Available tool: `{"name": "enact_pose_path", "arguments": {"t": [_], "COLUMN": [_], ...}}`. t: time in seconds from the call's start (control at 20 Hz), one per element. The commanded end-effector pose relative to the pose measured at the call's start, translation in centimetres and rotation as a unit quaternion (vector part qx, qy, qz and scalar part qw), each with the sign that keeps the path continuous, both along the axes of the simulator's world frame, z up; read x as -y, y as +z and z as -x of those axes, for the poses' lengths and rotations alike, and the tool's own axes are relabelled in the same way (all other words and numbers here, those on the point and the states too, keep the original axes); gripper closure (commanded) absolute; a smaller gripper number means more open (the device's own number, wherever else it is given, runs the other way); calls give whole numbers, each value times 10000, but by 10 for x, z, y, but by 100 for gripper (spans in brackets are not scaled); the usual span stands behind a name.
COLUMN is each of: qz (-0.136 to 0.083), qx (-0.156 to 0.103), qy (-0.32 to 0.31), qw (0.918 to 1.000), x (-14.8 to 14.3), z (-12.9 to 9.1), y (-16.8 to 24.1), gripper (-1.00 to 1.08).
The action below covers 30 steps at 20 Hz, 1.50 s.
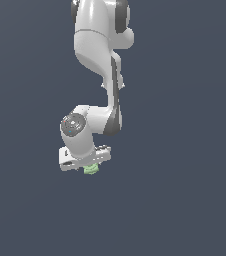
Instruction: Pick up the object and move it to a goal position.
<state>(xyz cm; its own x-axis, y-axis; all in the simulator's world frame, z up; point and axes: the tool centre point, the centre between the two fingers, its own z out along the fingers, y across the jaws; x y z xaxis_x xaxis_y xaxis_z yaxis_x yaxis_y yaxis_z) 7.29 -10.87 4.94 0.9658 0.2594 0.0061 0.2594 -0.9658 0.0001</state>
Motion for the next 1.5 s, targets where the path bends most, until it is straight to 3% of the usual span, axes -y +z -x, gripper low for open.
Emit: {"name": "enact_pose_path", "arguments": {"t": [0.0,0.15,0.2,0.95,1.45], "qz": [7,7,7,7,7], "qx": [-29,-29,-29,-29,-29], "qy": [-18,-18,-18,-18,-18], "qw": [10000,10000,10000,10000,10000], "x": [4,4,4,0,-35], "z": [2,1,1,3,13], "y": [-9,-9,-9,-3,44], "gripper": [-92,-92,108,108,108]}}
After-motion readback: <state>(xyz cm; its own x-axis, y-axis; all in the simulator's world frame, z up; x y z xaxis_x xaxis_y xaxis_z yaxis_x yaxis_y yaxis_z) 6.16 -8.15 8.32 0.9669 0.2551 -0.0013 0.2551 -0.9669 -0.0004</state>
